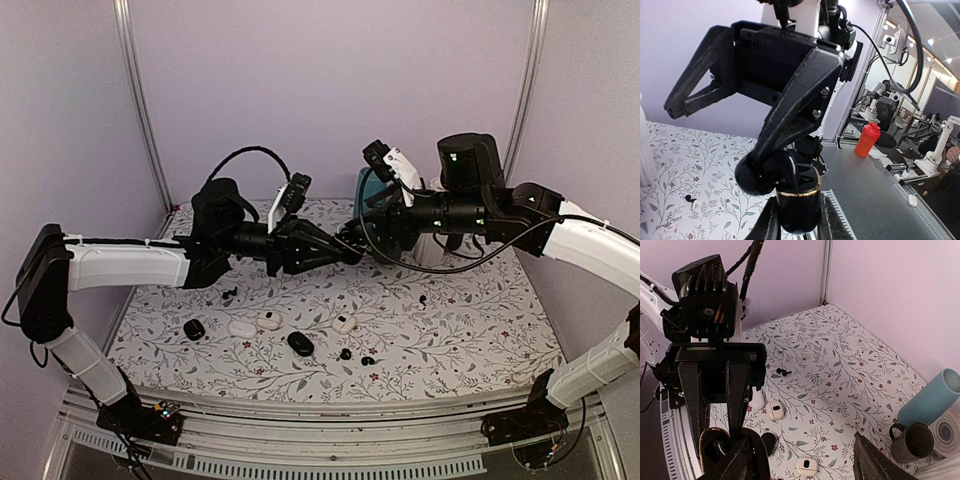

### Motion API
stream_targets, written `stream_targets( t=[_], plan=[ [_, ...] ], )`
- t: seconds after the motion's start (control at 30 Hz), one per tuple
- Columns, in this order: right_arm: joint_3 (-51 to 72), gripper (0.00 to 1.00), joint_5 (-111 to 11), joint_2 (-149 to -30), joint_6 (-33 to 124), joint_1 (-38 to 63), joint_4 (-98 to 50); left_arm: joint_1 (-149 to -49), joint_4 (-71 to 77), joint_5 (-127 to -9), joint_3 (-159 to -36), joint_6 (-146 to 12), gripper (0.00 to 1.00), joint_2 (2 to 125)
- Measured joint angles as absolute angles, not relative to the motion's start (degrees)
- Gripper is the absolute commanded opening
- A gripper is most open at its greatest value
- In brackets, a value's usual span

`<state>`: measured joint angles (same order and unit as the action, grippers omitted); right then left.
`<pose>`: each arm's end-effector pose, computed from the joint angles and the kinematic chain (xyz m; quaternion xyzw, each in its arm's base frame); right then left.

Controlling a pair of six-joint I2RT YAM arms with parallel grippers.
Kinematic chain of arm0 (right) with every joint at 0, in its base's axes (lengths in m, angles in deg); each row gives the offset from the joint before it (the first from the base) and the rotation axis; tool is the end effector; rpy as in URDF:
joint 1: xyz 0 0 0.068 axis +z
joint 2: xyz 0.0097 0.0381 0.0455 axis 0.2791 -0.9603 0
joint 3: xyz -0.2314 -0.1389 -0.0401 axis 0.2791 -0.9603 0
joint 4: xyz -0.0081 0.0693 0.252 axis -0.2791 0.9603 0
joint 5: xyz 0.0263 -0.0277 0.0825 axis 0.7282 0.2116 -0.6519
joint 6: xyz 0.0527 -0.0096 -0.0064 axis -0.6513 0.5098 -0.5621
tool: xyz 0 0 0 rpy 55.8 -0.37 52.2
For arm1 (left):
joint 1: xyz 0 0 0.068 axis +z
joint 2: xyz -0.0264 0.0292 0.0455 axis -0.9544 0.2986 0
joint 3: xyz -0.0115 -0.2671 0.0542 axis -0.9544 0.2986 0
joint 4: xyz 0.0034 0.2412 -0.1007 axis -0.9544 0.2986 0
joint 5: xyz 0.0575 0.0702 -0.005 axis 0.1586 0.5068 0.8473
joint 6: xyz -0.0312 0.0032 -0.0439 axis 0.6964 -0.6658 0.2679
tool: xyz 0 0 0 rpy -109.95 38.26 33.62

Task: Insert the wireless bluetooth earbuds into the charging case
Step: Adjust the left earbud in the left side groove of the charging case.

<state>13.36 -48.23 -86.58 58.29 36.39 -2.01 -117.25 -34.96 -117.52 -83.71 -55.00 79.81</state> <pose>0.1857 0.2489 0.3925 -0.4296 0.7077 0.2621 0.4959 0.2332 -0.2725 0.3035 0.4622 0.5049 -0.6323 0.3629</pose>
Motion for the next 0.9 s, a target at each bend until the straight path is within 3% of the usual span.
stream_targets(
  t=[0.9],
  plan=[
    [12.25, 0.67, -46.81, -85.94, 58.29, 37.92, -1.92, -117.25, -29.59, -117.28, -84.63, -58.24, 0.0, 79.81]
  ],
)
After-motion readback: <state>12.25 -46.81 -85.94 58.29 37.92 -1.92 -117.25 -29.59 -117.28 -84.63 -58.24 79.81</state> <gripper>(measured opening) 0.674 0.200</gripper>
